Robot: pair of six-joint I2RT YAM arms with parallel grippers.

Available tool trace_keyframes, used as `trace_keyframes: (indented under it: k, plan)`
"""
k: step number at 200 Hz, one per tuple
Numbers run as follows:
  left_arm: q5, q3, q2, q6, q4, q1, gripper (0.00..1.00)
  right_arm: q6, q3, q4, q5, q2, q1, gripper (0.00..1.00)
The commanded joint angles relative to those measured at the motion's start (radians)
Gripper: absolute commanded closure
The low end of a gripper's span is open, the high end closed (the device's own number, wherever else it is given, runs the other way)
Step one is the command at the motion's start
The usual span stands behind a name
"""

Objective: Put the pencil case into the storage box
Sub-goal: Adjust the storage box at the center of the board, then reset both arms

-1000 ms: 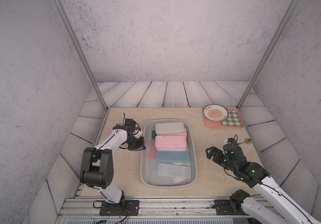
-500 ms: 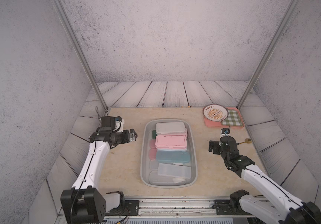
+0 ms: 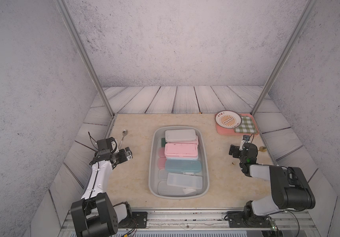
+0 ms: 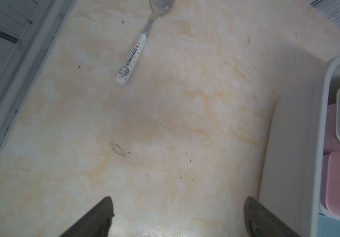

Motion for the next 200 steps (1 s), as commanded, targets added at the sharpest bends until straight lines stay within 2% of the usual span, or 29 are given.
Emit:
trace_keyframes:
  k: [1, 9, 22, 37, 53, 93, 107, 123, 142, 160, 166, 182, 200]
  plan:
    - [-0.029, -0.065, -0.01, 0.04, 0.242, 0.003, 0.0, -0.019, 0.005, 0.101, -0.074, 0.019, 0.002, 0.01]
    - [-0.03, -0.099, -0.012, 0.048, 0.314, 0.003, 0.0, -0.022, 0.032, 0.01, -0.052, -0.002, 0.011, 0.01]
    - [-0.011, -0.172, -0.016, 0.044, 0.451, 0.003, 0.0, -0.033, 0.021, 0.065, -0.056, 0.015, 0.016, 0.01]
    - [0.04, -0.281, -0.011, 0.024, 0.663, -0.002, 0.0, -0.029, 0.034, 0.013, -0.05, 0.0, 0.018, 0.01]
    - [0.044, -0.371, 0.015, 0.005, 0.888, -0.034, 0.0, -0.031, 0.032, 0.023, -0.05, 0.005, 0.019, 0.01]
    - [-0.012, -0.364, 0.126, 0.082, 1.102, -0.105, 0.0, -0.03, 0.032, 0.022, -0.048, 0.002, 0.018, 0.01]
    - [-0.016, -0.331, 0.192, 0.061, 1.116, -0.107, 0.0, -0.031, 0.032, 0.022, -0.049, 0.003, 0.018, 0.01]
    - [0.012, -0.336, 0.271, 0.062, 1.22, -0.115, 0.0, -0.032, 0.032, 0.022, -0.047, 0.003, 0.02, 0.01]
    - [-0.031, -0.348, 0.282, 0.133, 1.221, -0.173, 0.0, -0.032, 0.032, 0.022, -0.049, 0.003, 0.02, 0.01]
    - [-0.051, -0.388, 0.354, 0.149, 1.386, -0.197, 0.0, -0.031, 0.031, 0.022, -0.049, 0.003, 0.02, 0.01]
    - [-0.074, -0.366, 0.366, 0.145, 1.367, -0.204, 0.0, -0.032, 0.032, 0.023, -0.049, 0.003, 0.02, 0.01]
    - [-0.144, -0.264, 0.34, 0.153, 1.11, -0.228, 0.0, -0.031, 0.032, 0.023, -0.048, 0.003, 0.02, 0.01]
    - [-0.176, -0.295, 0.352, 0.154, 1.196, -0.242, 0.0, -0.031, 0.032, 0.022, -0.048, 0.005, 0.02, 0.01]
